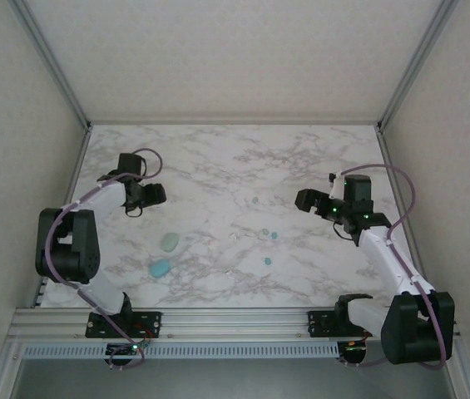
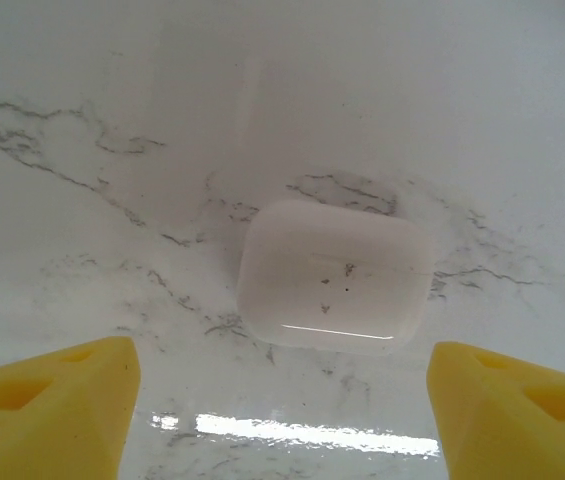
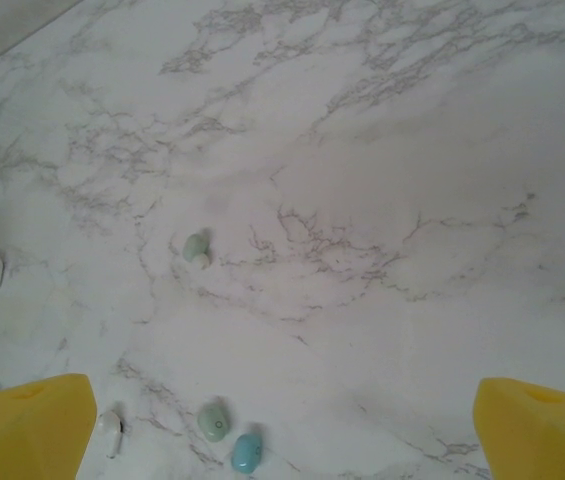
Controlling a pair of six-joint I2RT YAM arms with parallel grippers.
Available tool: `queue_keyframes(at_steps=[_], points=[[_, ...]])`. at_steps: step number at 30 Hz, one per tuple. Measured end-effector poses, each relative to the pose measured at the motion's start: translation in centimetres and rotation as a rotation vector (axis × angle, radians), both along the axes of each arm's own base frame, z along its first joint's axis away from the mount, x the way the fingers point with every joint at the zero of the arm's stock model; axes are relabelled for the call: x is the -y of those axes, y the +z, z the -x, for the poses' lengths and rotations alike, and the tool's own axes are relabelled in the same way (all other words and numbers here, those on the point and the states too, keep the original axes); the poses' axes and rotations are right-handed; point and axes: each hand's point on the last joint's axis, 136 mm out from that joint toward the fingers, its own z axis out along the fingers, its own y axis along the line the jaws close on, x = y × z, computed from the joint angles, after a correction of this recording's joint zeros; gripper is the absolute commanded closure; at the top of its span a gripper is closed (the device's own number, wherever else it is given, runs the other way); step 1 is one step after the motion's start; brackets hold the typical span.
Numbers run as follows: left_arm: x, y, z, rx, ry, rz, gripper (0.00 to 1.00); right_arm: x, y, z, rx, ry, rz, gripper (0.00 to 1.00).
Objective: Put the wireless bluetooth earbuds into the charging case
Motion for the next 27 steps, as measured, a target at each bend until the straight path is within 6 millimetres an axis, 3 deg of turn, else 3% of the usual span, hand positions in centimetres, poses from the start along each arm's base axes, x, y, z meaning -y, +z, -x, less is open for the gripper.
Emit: queue_keyframes(at_steps=[8, 15, 23, 27], points=[[0.2, -1.3, -0.6, -0.063, -0.024, -0.089, 0.24, 0.1, -1.7, 1.1, -0.065, -0.017, -0.010, 0.01], [1.7, -1.9, -2.1, -0.080, -0.078, -0.125, 0.24, 0.2, -2.4, 1.7, -0.094, -0.028, -0.016, 0.01], [2.1, -3.7, -1.8, -0.140, -0.096, -0.137, 0.30, 0.4, -2.7, 1.9, -0.107, -0.041, -0.012, 0.01], [2.3, -3.7, -1.7, -0.141, -0.106, -0.140, 0.39, 0.4, -3.0, 2.1, -0.119, -0.046, -0.015, 0.01]])
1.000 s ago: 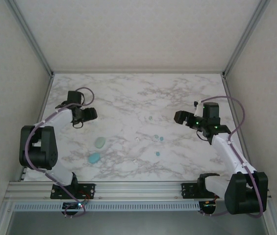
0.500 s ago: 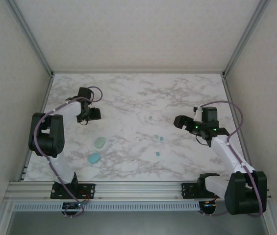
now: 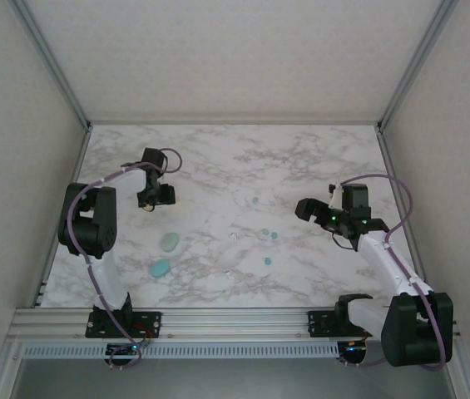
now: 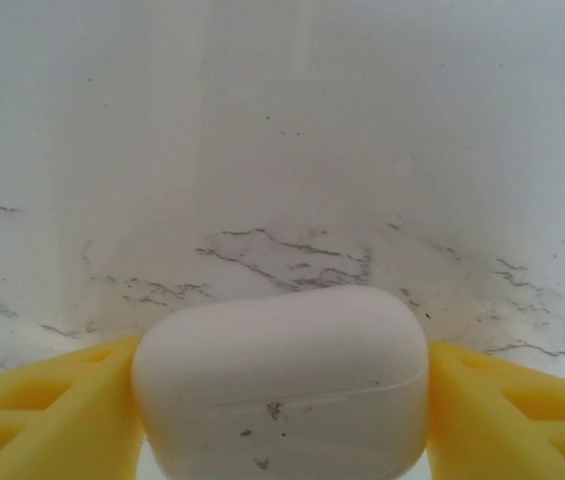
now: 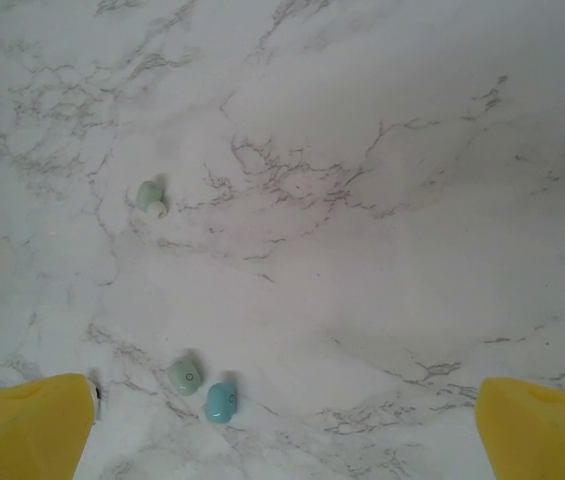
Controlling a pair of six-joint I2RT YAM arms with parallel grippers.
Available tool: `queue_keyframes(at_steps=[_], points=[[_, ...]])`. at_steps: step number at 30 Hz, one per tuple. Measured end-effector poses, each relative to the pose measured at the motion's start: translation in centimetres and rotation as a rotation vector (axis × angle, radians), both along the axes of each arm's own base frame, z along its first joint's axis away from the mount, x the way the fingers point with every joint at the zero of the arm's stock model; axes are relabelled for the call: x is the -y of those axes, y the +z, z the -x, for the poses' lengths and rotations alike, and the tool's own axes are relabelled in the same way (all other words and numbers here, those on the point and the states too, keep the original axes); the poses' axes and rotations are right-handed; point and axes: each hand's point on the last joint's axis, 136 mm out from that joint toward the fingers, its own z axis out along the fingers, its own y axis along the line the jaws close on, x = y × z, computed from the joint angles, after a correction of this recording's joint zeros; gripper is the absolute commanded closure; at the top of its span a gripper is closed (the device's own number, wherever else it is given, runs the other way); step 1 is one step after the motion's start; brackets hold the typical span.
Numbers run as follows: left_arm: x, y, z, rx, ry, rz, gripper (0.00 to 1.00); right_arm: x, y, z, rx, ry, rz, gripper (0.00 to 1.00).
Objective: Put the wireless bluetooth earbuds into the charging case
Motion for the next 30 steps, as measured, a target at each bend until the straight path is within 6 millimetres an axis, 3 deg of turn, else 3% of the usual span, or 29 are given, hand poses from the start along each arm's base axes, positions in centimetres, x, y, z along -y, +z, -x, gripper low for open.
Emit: queue_keyframes(at_steps=[7, 10, 17, 20, 24, 30], points=[[1.1, 0.2, 0.2, 0.000, -0.038, 0.003, 0.42, 0.0, -0.2, 0.1, -0.015, -0.014, -0.016, 0.01], [3.5, 0.7, 0.9, 0.011, -0.102, 0.035, 0.42, -0.4, -0.1, 0.3, -0.023, -0.011, -0.043, 0.01], [12.2, 3.2, 3.5, 0.089, -0.368, 0.115, 0.43, -1.7, 0.6, 0.3, -0.026, 0.009, -0.133, 0.02], [15.3, 3.3, 4.7, 0.103, -0.467, 0.120, 0.43, -2.1, 0.6, 0.5, -0.039, 0.013, -0.158, 0.04], [18.0, 2.4, 6.0, 0.082, -0.545, 0.114, 0.43, -3.1, 0.3, 0.8, -0.062, 0.049, -0.180, 0.05], [19.5, 1.0, 6.4, 0.052, -0.584, 0.083, 0.41, -4.2, -0.2, 1.3, -0.084, 0.088, -0.177, 0.07]])
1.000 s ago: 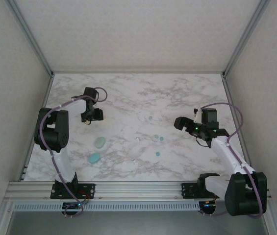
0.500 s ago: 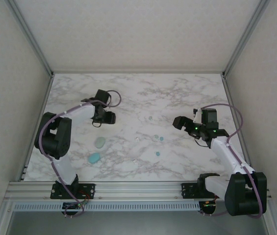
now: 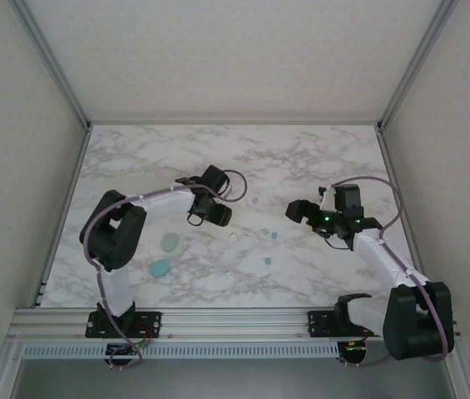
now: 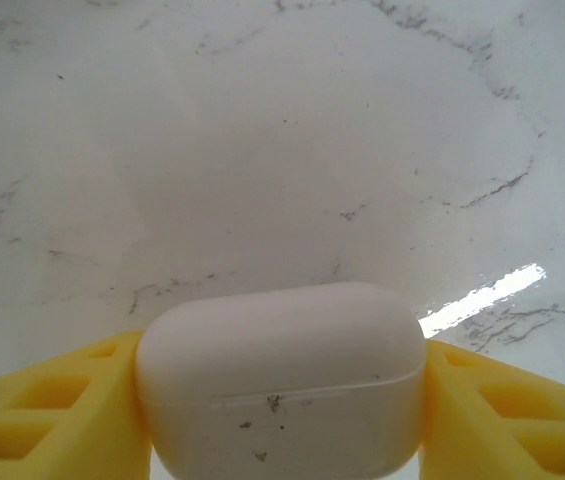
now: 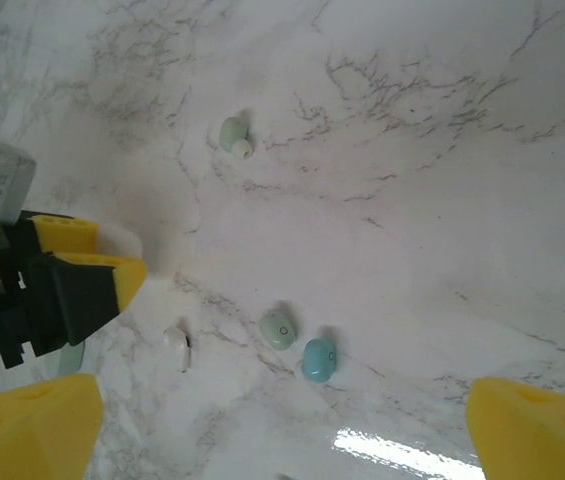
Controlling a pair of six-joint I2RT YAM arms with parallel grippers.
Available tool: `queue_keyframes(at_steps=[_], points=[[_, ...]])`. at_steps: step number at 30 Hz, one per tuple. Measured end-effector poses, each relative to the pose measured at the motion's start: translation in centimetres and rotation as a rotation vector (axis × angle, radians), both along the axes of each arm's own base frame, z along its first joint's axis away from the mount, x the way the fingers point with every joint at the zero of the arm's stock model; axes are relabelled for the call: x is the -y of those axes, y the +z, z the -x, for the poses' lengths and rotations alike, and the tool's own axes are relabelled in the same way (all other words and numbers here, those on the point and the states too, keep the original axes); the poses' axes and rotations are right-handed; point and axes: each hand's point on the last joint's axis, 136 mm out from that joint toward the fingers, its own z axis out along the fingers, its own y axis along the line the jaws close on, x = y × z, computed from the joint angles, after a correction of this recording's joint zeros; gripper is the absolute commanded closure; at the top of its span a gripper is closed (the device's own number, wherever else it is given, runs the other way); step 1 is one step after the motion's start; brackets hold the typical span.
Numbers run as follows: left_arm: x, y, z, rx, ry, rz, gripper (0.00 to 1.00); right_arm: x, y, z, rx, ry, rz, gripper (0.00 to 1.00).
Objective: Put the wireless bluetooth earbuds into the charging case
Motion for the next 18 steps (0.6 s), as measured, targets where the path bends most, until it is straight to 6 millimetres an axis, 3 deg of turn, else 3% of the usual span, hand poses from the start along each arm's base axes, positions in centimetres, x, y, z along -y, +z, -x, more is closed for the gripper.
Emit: queue_keyframes(at_steps=[6, 18], points=[[-0.3, -0.8, 0.1, -0.014, -0.003, -0.041, 0.38, -1.5, 0.2, -0.1, 0.013, 0.066, 0.018, 0.10], [-0.4, -0.7, -0.2, -0.012, 0.012, -0.042, 0.27, -4.9, 1.1, -2.5, 0.096, 0.218, 0.124, 0.17]])
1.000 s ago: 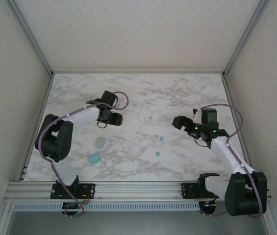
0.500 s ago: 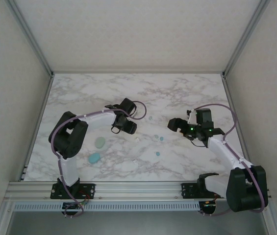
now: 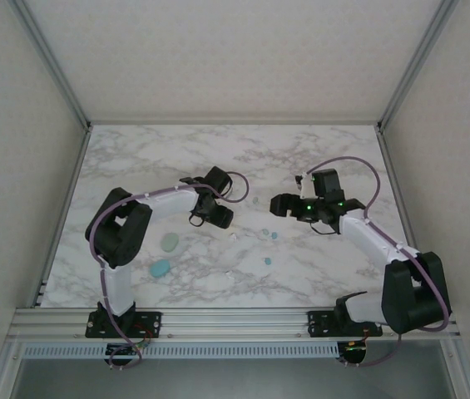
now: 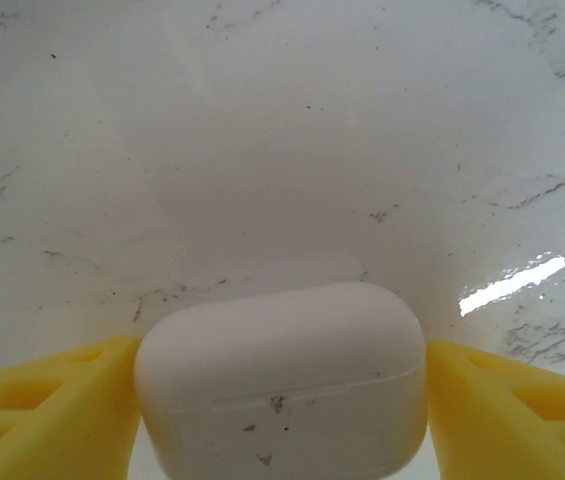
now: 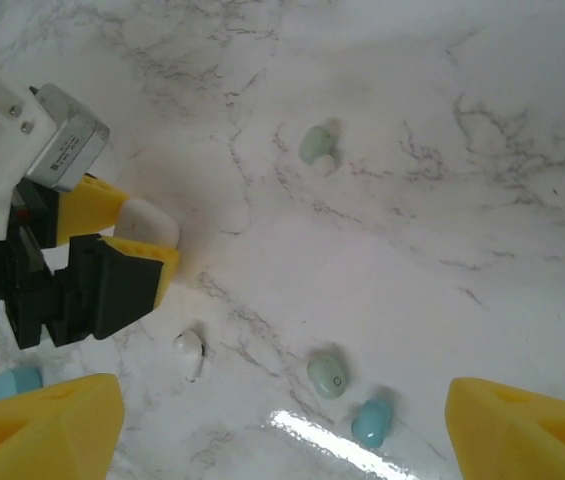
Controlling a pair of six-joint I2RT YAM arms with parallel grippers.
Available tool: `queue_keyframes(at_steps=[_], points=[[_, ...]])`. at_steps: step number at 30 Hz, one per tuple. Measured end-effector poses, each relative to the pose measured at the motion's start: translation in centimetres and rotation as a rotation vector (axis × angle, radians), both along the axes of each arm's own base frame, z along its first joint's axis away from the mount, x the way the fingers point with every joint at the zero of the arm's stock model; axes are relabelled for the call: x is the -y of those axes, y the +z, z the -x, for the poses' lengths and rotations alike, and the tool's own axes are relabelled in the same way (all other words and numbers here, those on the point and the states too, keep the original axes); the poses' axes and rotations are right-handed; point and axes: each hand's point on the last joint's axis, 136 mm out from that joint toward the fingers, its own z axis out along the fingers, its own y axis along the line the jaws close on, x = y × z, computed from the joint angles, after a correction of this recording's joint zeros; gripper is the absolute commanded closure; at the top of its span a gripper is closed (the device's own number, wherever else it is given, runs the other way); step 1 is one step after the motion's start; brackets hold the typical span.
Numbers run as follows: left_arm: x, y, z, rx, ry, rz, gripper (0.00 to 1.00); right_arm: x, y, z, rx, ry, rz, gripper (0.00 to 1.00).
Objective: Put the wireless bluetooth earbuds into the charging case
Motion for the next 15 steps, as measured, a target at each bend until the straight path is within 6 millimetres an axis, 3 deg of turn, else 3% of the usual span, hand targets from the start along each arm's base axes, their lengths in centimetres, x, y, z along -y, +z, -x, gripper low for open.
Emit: queue_keyframes(at_steps=[3, 6, 11, 15], points=[[-0.4, 1.3, -0.2, 0.031, 0.028, 0.036, 0.22, -1.0, 0.2, -0.7, 0.047, 0.062, 0.046, 0.18], [-1.7, 4.1, -0.4, 0.106, 0.086, 0.113, 0.15, -2.7, 0.4, -1.1, 0.120, 0.167, 0.104, 0.20], [-5.9, 11.3, -1.9, 0.314, 0.248, 0.295, 0.04, -6.3, -0.4, -1.1, 0.247, 0.391, 0.205, 0.25], [-9.3, 15.0, -2.6, 0.445, 0.360, 0.384, 0.00, -8.9, -1.5, -1.3, 0.332, 0.567, 0.289, 0.30]])
